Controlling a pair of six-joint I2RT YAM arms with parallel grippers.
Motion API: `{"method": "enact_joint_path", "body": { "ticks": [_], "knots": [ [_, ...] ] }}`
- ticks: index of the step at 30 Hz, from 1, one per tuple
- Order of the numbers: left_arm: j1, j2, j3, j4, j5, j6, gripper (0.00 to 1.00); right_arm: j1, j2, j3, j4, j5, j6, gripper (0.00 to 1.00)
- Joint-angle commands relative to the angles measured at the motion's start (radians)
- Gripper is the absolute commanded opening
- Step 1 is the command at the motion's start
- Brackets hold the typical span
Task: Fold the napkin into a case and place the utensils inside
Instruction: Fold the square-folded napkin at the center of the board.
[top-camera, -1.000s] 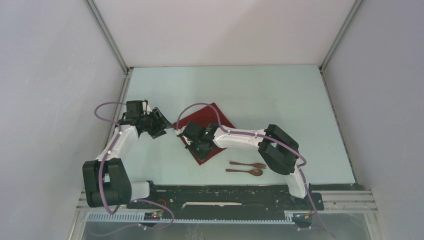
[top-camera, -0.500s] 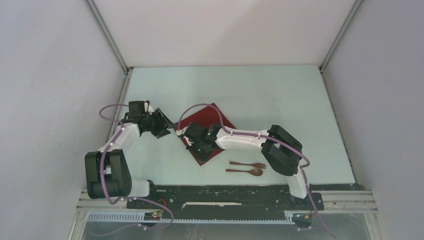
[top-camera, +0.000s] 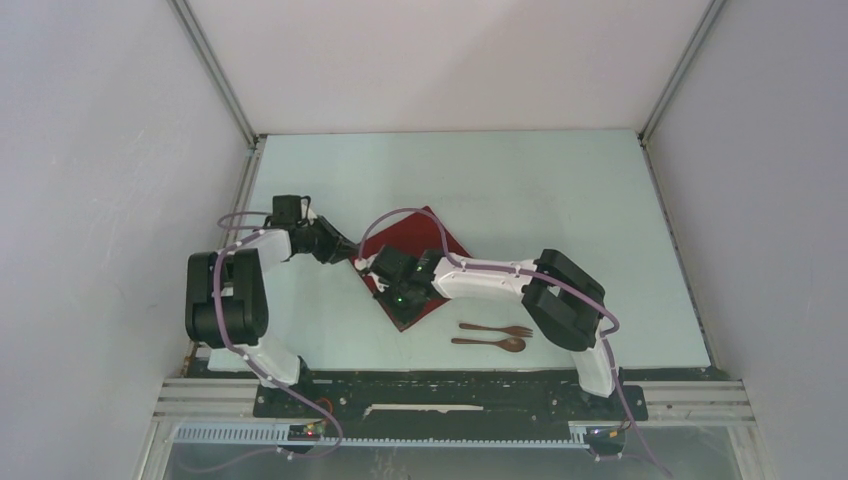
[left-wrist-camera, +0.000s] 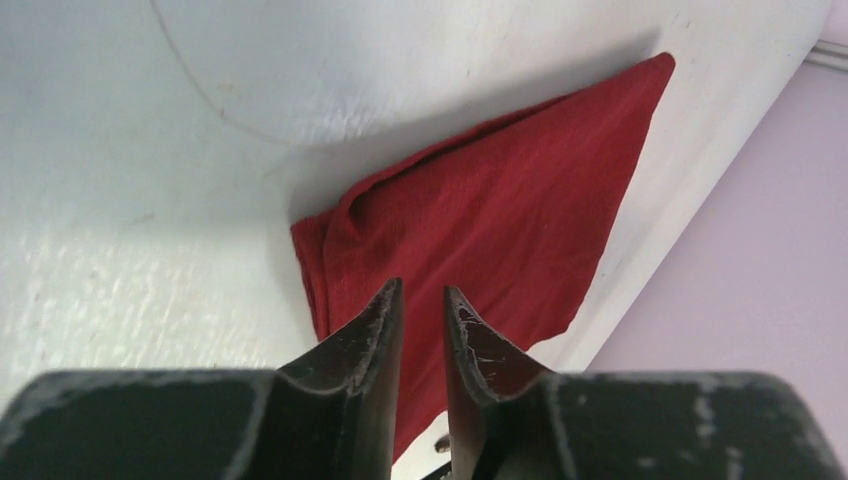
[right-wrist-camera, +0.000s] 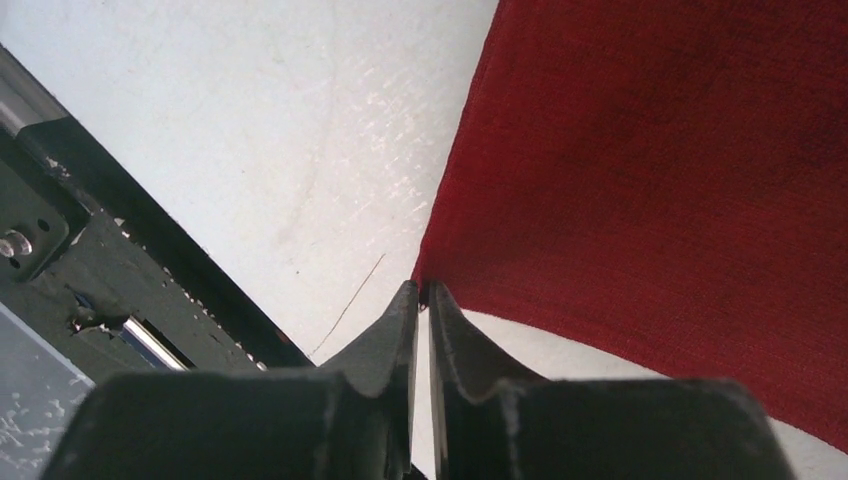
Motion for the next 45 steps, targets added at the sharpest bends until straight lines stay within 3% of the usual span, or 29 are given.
{"method": "enact_joint_path", "body": {
  "ticks": [1,5,11,14,18,22,25,34,37,45],
  "knots": [
    [-0.023,0.044,0.058,0.081,-0.005,-0.064,0.24,-0.018,-0.056,-0.007,0.010,-0.071,0.050,0.22],
    [-0.022,0.087,0.073,0.079,-0.029,-0.069,0.20,-0.079,-0.133,-0.036,0.036,-0.155,0.107,0.42],
    [-0.018,0.127,0.090,0.043,-0.076,-0.041,0.15,-0.237,-0.177,-0.124,0.156,-0.326,0.184,0.57],
    [-0.010,0.139,0.095,0.023,-0.092,-0.029,0.13,-0.250,-0.164,-0.136,0.226,-0.429,0.197,0.66],
    [-0.006,0.161,0.106,0.003,-0.108,-0.017,0.13,-0.169,-0.148,-0.099,0.208,-0.246,0.106,0.79],
    [-0.005,0.164,0.128,-0.023,-0.085,-0.010,0.18,-0.051,-0.043,0.126,-0.103,0.155,0.041,0.82],
    [-0.004,0.111,0.148,-0.056,-0.090,0.001,0.31,-0.009,0.071,0.309,-0.317,0.274,0.090,0.82],
    [0.078,-0.093,0.266,-0.237,-0.115,0.105,0.51,0.039,0.178,0.415,-0.402,0.266,0.167,0.67],
    [0.078,-0.151,0.248,-0.247,-0.125,0.129,0.53,0.047,0.233,0.478,-0.435,0.252,0.157,0.62],
    [0.078,-0.237,0.178,-0.242,-0.124,0.164,0.54,0.054,0.304,0.559,-0.514,0.227,0.152,0.64]
  ]
}}
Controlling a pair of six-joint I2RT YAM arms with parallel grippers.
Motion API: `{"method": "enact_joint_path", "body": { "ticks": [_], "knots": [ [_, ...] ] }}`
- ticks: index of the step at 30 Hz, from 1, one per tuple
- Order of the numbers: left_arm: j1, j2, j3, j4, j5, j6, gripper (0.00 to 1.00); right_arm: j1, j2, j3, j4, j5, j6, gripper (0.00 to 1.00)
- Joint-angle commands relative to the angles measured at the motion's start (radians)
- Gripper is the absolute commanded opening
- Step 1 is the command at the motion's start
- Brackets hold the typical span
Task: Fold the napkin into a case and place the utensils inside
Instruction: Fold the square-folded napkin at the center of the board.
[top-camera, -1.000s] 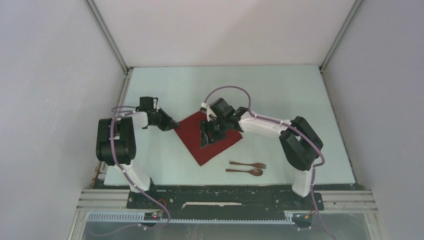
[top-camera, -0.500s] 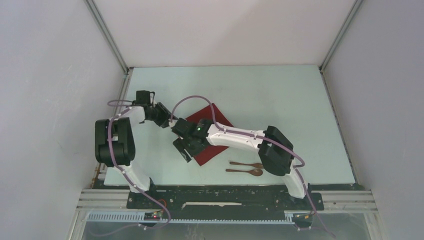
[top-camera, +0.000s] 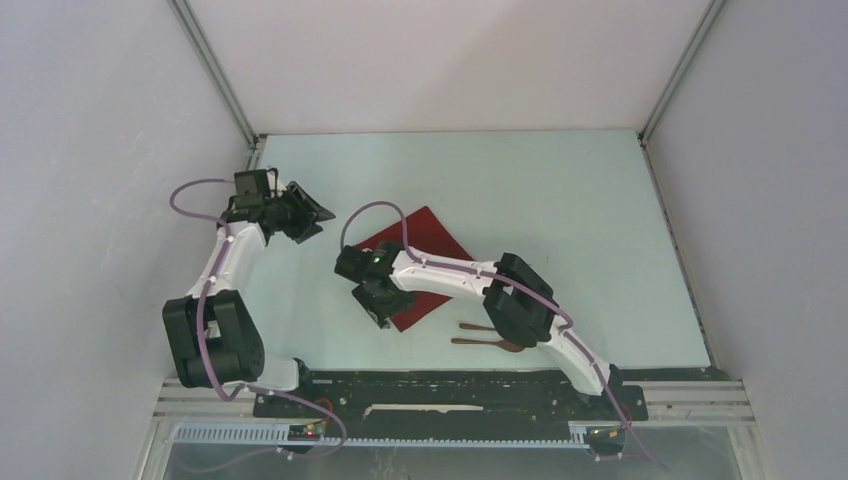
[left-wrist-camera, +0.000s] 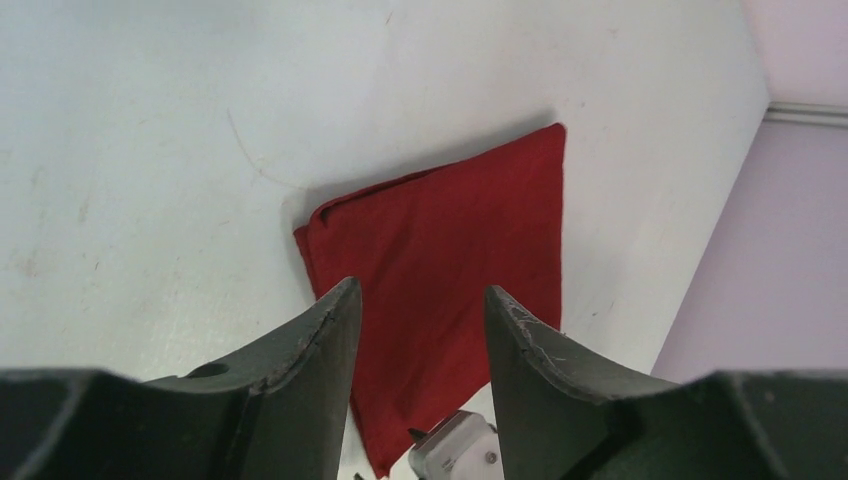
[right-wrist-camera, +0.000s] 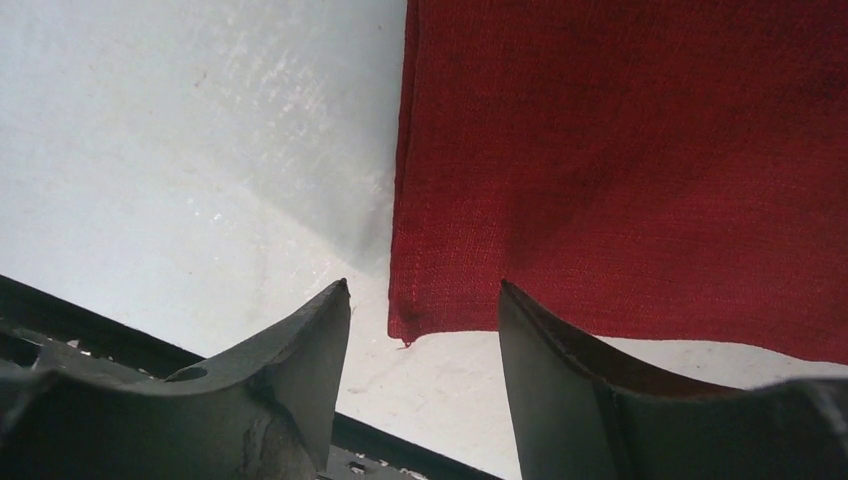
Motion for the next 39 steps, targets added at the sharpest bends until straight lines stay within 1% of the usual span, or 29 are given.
{"method": "enact_joint_path", "body": {
  "ticks": [1,3,5,15,18,20,22,25,31,36,39],
  "knots": [
    [-0.004,-0.044,-0.033,-0.018,-0.008,0.047,0.54,0.010,0.019,0.062,-0.079,-0.004,0.011,0.62],
    [-0.003,-0.046,-0.043,-0.014,0.000,0.048,0.54,0.010,0.036,0.079,-0.105,-0.008,0.012,0.58],
    [-0.003,-0.045,-0.050,-0.006,0.012,0.048,0.54,0.009,0.055,0.098,-0.123,-0.006,0.013,0.57],
    [0.009,-0.042,-0.056,0.015,0.057,0.050,0.54,0.008,0.132,0.160,-0.158,-0.015,0.010,0.62],
    [0.016,-0.043,-0.061,0.022,0.067,0.049,0.54,0.005,0.158,0.157,-0.157,-0.001,0.008,0.61],
    [0.020,-0.046,-0.065,0.025,0.076,0.049,0.54,0.001,0.176,0.152,-0.152,0.000,0.006,0.58],
    [0.021,-0.049,-0.068,0.029,0.083,0.048,0.54,-0.004,0.187,0.134,-0.138,-0.016,0.002,0.57],
    [0.024,-0.049,-0.074,0.035,0.097,0.045,0.54,-0.021,0.178,0.060,-0.054,-0.053,-0.011,0.53],
    [0.026,-0.048,-0.076,0.042,0.113,0.040,0.55,-0.056,0.171,-0.059,0.055,-0.082,-0.043,0.51],
    [0.025,-0.045,-0.079,0.052,0.122,0.032,0.55,-0.064,0.209,-0.055,0.056,-0.006,-0.067,0.42],
    [0.025,-0.045,-0.081,0.057,0.125,0.026,0.55,-0.063,0.233,-0.041,0.054,0.072,-0.068,0.30]
  ]
}}
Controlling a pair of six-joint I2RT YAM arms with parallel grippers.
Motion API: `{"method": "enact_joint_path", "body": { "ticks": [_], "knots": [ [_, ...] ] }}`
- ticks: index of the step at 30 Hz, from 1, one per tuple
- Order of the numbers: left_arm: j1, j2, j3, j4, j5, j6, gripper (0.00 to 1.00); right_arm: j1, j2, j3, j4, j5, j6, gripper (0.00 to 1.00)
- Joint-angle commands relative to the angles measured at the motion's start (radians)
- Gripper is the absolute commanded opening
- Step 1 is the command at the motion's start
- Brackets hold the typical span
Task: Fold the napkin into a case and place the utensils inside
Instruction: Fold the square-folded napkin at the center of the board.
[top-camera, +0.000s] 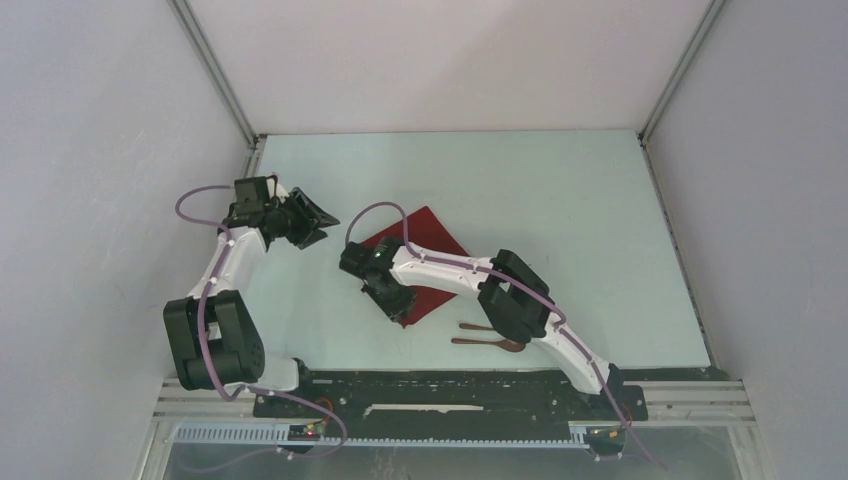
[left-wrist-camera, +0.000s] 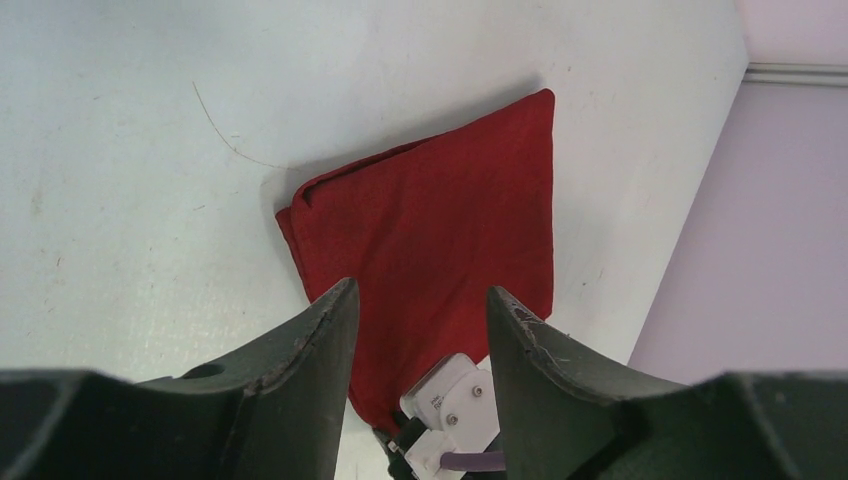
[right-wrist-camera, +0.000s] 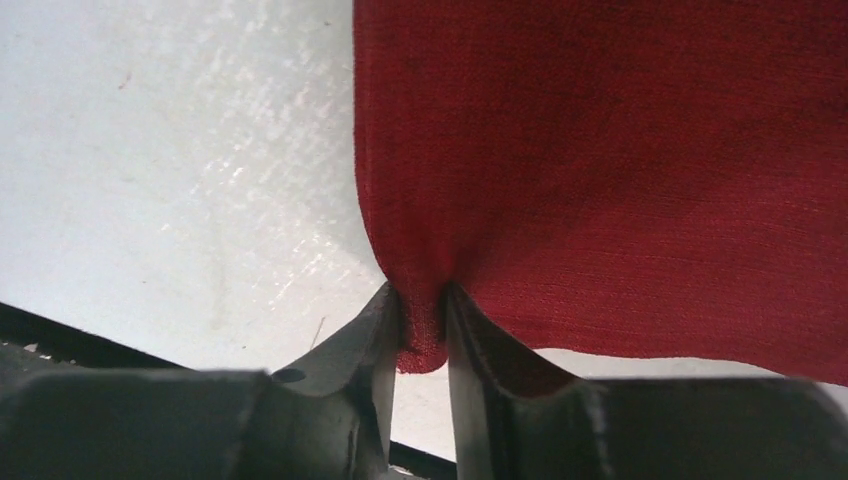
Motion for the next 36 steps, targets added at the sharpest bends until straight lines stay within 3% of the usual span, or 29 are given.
{"method": "enact_joint_path", "body": {
  "ticks": [1,6,13,20,27,36],
  "knots": [
    [0.006,-0.033,-0.013,0.031,0.032,0.000,0.55,-0.015,0.174,-0.058,0.094,0.163,-0.033,0.25],
    [0.005,-0.044,-0.030,0.030,0.035,-0.005,0.55,-0.020,0.108,-0.058,0.124,0.164,-0.042,0.00],
    [0.008,-0.074,-0.147,0.099,0.044,-0.078,0.59,-0.066,-0.160,-0.230,0.381,-0.190,-0.073,0.00],
    [0.015,-0.117,-0.361,0.342,0.012,-0.295,0.75,-0.205,-0.260,-0.458,0.627,-0.553,0.024,0.00],
    [0.016,-0.033,-0.455,0.579,0.059,-0.415,0.84,-0.310,-0.293,-0.617,0.845,-0.747,0.108,0.00],
    [-0.033,0.114,-0.451,0.739,0.080,-0.471,0.84,-0.393,-0.346,-0.747,1.076,-0.866,0.246,0.00]
  ]
}}
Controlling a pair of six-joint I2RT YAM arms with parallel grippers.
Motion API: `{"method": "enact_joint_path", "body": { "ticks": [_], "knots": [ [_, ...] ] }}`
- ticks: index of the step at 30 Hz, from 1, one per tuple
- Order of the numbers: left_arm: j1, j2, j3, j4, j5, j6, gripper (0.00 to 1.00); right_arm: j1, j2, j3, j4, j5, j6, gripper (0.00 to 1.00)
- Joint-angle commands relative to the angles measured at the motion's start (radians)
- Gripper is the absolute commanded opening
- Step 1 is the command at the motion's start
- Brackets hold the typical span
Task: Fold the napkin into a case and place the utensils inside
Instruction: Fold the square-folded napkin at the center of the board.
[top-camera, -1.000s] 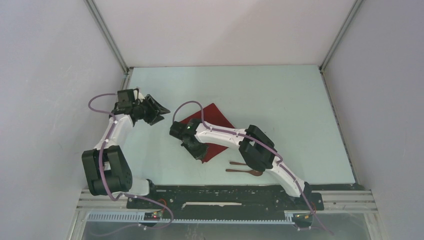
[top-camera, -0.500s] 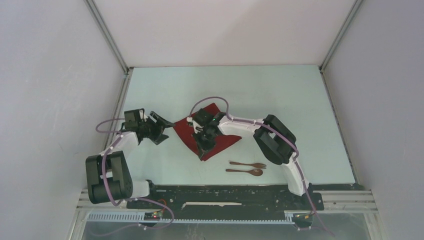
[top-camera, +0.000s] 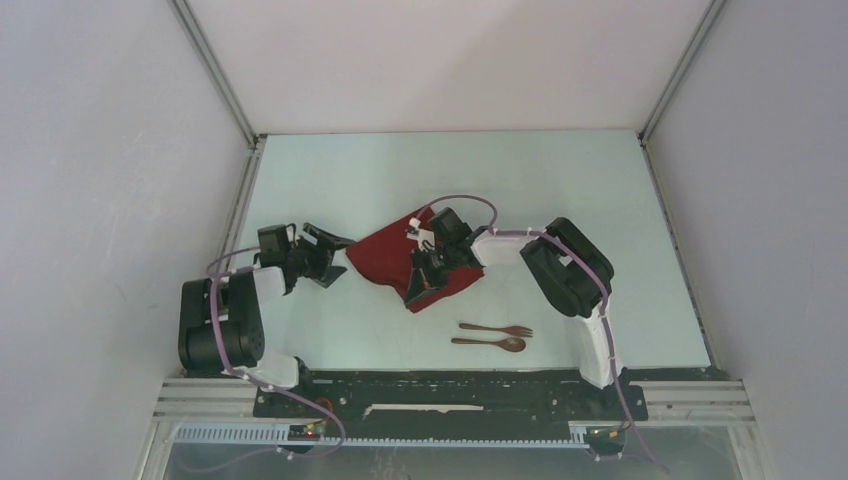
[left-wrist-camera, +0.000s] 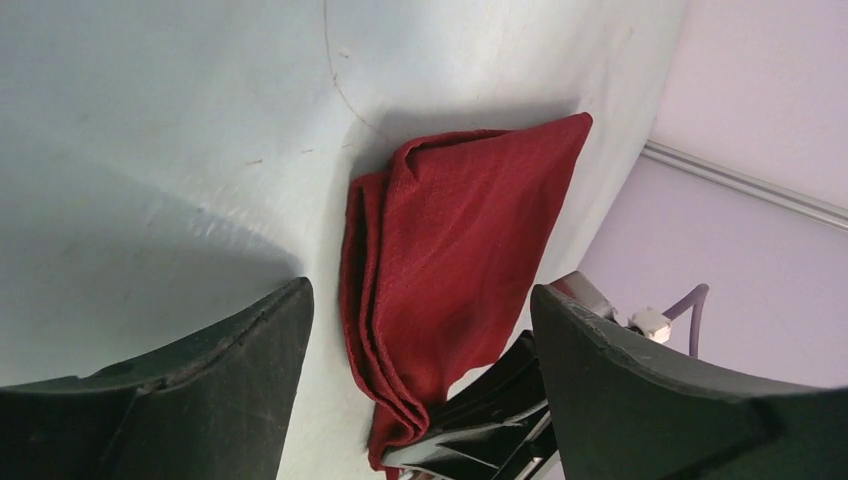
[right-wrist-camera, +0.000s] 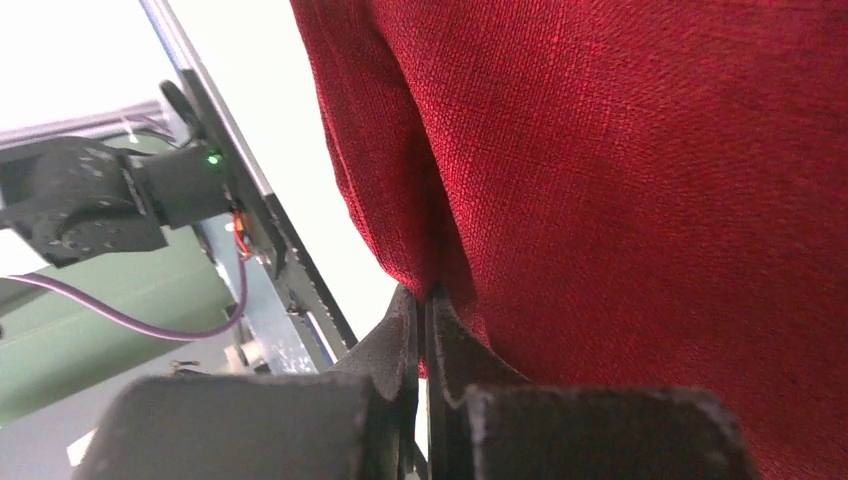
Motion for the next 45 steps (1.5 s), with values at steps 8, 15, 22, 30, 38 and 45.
{"method": "enact_joint_path", "body": {
  "ticks": [8,15,22,30,38,45],
  "knots": [
    [-0.055,0.088,0.013,0.161,0.023,-0.062,0.76,-0.067,-0.124,-0.095,0.271,-0.108,0.145,0.00],
    [-0.055,0.069,-0.008,0.161,0.020,-0.066,0.77,-0.083,-0.164,-0.133,0.325,-0.115,0.178,0.00],
    [-0.057,0.079,-0.005,0.164,0.021,-0.066,0.78,-0.087,-0.193,-0.159,0.351,-0.122,0.195,0.00],
    [-0.069,0.096,0.032,0.174,0.024,-0.069,0.58,-0.088,-0.201,-0.184,0.384,-0.126,0.215,0.00],
    [-0.089,0.028,0.051,0.064,-0.036,-0.015,0.32,-0.096,-0.214,-0.224,0.410,-0.120,0.229,0.00],
    [-0.163,0.014,0.188,-0.124,-0.129,0.060,0.18,-0.124,-0.240,-0.331,0.447,-0.084,0.314,0.00]
  ]
}}
